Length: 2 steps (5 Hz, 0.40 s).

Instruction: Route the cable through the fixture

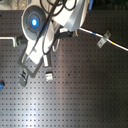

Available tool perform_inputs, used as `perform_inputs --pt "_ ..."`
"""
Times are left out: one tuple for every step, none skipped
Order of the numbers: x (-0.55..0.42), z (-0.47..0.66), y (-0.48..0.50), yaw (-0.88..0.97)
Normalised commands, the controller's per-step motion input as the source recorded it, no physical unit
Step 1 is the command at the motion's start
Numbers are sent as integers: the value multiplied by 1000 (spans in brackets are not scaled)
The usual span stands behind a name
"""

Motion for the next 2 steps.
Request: perform_inputs --pt "-214 156 158 -623" --pt "-220 162 127 -625"
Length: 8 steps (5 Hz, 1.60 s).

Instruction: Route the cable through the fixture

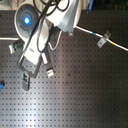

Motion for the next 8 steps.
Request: perform_inputs --pt "-246 185 57 -574" --pt "-345 240 -142 -380" --pt "-315 294 -144 -337" --pt "-51 211 13 0" --pt "-100 542 22 260" --pt "-23 354 75 291" --pt "-27 7 7 129" --pt "-188 166 -1 51"
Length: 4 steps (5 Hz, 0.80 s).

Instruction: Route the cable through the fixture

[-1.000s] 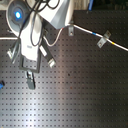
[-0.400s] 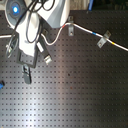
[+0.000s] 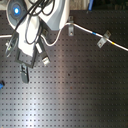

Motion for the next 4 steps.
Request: perform_inputs --pt "-205 265 48 89" --pt "-192 210 65 111" --pt "-176 421 68 117" --pt "-119 559 59 69"
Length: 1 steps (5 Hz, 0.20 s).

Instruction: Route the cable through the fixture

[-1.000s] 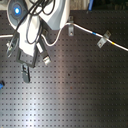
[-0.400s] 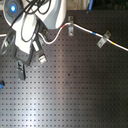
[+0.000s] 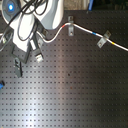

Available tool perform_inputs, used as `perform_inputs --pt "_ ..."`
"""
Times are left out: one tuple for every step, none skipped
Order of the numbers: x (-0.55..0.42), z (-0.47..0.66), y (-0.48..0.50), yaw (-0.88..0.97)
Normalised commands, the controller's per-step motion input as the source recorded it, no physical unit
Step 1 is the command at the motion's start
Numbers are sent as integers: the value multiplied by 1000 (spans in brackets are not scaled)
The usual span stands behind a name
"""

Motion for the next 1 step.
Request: perform_inputs --pt "-146 205 73 123"
